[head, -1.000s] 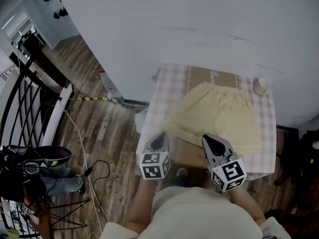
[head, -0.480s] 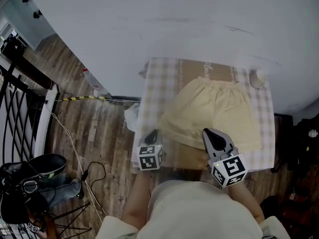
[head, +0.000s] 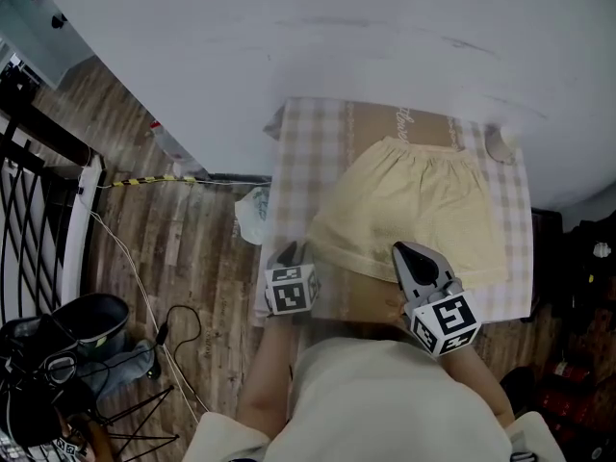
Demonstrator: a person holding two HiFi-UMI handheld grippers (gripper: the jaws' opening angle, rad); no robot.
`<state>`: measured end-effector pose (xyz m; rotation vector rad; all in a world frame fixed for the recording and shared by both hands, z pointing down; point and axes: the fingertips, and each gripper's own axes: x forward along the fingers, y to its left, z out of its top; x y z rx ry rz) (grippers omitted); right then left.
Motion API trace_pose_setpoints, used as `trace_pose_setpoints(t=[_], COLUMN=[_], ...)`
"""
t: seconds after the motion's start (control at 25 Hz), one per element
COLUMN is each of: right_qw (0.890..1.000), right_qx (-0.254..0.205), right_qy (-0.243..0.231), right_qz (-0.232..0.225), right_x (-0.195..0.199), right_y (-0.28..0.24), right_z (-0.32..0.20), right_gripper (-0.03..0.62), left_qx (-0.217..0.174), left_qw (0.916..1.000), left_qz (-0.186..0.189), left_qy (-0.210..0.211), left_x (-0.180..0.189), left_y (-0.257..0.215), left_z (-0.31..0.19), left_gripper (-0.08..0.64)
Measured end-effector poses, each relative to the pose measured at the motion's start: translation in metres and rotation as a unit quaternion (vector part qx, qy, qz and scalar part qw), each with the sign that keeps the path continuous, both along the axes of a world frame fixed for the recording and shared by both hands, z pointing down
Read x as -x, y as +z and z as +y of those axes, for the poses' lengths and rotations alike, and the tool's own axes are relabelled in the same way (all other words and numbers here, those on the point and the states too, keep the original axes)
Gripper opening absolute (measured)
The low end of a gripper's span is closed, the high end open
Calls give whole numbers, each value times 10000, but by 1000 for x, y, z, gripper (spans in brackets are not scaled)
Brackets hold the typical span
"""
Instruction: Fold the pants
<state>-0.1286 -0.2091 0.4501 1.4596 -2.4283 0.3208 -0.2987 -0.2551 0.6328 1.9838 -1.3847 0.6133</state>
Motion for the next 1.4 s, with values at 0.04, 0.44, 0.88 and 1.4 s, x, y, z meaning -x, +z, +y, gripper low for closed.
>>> trace_pose_setpoints(t=[0.04, 0.44, 0.88, 1.4], right_qw=[10000, 9999, 9999, 9995], right_qx=[12, 58, 115, -31], right_qy=[-26, -86, -41, -274], right_qz=[14, 12, 29, -127], right_x=[2, 14, 17, -9], right_y=[1, 6, 7, -1], right_z=[-1, -3, -4, -5], right_gripper=[0, 0, 0, 0], left_qx=[56, 356, 414, 68], left_qw=[10000, 9981, 9962, 9936], left_qz=[-57, -489, -424, 52], left_qy=[-3, 138, -636, -1125], left_x=[0, -7, -11, -15], left_y=[2, 9, 12, -16], left_z=[-1, -1, -1, 17], left_gripper=[86, 100, 44, 26])
